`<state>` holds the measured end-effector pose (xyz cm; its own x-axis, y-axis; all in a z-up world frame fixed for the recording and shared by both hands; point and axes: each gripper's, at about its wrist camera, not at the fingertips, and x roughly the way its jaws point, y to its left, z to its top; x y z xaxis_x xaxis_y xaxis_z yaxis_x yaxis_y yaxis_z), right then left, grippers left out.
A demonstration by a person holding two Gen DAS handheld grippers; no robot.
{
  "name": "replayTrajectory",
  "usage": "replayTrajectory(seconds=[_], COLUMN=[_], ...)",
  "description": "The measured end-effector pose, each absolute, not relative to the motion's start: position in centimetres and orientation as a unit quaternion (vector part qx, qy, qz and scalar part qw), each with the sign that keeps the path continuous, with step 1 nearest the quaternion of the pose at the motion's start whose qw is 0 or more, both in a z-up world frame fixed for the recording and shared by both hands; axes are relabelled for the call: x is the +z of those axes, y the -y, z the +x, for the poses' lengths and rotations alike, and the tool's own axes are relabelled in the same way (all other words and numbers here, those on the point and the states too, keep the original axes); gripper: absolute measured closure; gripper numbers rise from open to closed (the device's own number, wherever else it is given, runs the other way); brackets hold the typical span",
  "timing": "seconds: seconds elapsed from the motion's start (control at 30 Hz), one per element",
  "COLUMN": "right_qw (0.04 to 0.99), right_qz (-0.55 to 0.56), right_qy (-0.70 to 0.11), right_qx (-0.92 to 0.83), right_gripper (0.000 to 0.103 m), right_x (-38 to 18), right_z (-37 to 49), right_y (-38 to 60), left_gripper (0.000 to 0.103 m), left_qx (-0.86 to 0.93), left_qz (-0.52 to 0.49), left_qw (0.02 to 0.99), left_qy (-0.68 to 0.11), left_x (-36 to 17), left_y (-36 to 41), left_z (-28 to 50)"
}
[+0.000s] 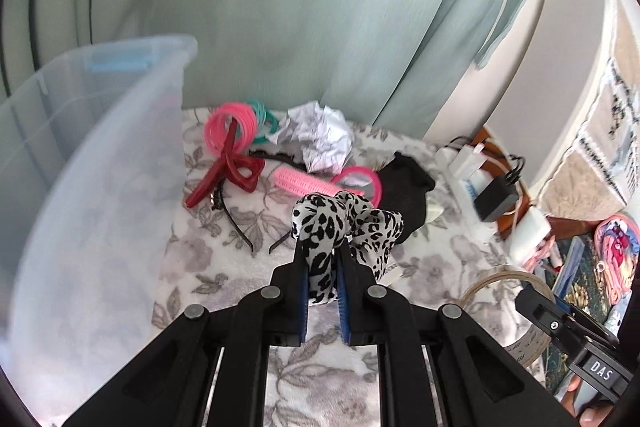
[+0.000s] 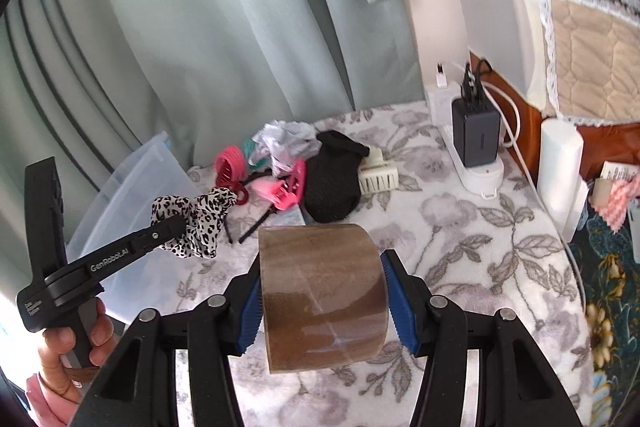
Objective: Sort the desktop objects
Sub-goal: 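Close the left tool on the leopard scrunchie while the right tool grips the tape roll, then carry the scrunchie and tape roll with both tools over the clear plastic bin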
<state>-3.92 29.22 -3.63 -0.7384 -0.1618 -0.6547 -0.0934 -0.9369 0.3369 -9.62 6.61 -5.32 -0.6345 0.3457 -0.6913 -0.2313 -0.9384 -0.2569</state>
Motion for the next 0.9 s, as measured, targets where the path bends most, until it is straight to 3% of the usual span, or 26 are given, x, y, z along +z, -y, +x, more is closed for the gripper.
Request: replayTrajectory(seconds=[0.5, 0.9], right_qw=[0.074, 0.185], right_qz=[0.296, 0.229], right_qy=[0.124, 0.074], right_qx=[-0.944, -0.953], right_gripper=[0.046, 0.046], right_x=[3.5, 10.6], right_z=[-2.3, -4.6], right_y=[-24.7, -16.2], left_gripper=[0.091, 0.091], left_qx=[0.939, 0.963], left_qz=[-0.288, -0.212], left_qw=[0.156, 0.077], left_qy=[0.105, 0.149], left_x=[2.5, 6.2], left_y=[-2.2, 6.8], left_z=[-3.3, 0.5])
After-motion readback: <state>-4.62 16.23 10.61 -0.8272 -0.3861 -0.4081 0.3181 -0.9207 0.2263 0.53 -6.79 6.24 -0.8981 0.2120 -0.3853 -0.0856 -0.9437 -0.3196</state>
